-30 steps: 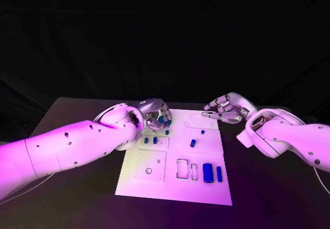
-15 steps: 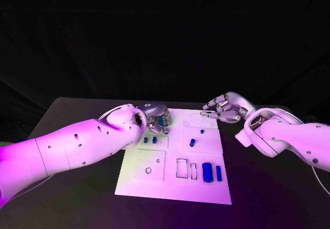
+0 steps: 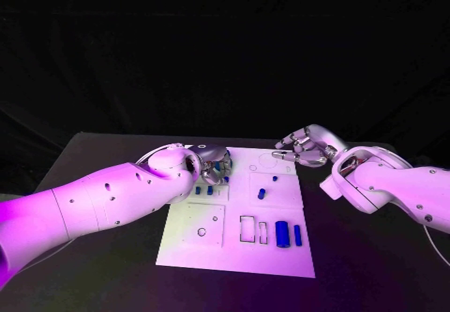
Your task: Assemble the parts on the task board
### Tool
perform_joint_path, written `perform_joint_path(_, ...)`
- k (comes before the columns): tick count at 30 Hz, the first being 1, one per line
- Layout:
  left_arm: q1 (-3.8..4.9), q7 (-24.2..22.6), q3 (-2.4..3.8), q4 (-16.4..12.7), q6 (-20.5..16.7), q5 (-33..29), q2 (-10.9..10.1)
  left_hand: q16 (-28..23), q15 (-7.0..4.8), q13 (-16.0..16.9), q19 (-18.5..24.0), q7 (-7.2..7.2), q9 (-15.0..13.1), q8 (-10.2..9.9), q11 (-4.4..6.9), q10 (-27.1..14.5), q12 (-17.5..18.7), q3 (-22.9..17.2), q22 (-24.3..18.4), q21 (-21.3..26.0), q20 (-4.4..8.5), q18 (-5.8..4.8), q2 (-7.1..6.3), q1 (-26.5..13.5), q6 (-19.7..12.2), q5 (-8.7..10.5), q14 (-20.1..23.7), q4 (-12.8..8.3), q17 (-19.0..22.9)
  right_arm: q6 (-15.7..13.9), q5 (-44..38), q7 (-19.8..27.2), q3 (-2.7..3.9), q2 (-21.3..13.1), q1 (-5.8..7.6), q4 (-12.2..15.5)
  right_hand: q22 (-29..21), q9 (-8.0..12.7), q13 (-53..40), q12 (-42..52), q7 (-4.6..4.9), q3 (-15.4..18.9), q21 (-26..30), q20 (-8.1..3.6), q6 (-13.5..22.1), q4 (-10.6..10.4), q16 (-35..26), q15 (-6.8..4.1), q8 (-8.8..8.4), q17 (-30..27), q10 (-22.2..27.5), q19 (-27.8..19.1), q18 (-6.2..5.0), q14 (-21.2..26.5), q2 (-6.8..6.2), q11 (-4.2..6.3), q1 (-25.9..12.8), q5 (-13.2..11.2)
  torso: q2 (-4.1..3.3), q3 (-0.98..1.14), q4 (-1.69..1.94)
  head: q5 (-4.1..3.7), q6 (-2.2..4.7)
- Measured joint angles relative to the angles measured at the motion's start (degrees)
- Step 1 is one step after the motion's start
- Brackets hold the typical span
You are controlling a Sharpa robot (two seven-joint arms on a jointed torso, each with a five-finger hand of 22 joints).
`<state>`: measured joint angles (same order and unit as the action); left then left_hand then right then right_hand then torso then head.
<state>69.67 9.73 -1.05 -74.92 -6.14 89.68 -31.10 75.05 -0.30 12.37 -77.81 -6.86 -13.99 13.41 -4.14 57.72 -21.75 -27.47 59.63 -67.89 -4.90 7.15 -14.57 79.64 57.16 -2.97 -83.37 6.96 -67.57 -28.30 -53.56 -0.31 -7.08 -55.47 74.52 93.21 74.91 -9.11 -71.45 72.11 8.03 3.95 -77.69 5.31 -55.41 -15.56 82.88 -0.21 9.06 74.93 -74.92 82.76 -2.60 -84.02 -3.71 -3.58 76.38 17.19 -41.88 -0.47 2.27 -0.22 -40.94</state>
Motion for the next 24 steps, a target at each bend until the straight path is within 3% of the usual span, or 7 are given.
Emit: perform_joint_path(24, -0.49, -0.24, 0.02, 2.24, 0.67, -0.08, 1.53, 1.00, -0.40, -2.06, -0.20, 0.60, 1.41, -1.58, 0.78, 3.30, 1.72, -2.09, 2.22, -2.00, 0.21, -0.08, 1.53, 1.08, 1.84, 0.00, -0.40, -1.74, -0.18, 0.02, 0.03, 0.04, -0.01, 0.13, 0.00, 0.13, 0.03, 0.01, -0.01, 0.00, 0.00, 0.00, 0.21, 0.01, 0.00, 0.00, 0.00, 0.00, 0.22, -0.01, 0.00, 0.01, 0.00, 0.00, 0.00, 0.00, 0.00, 0.00, 0.04, 0.03, 0.04, -0.27, -0.18)
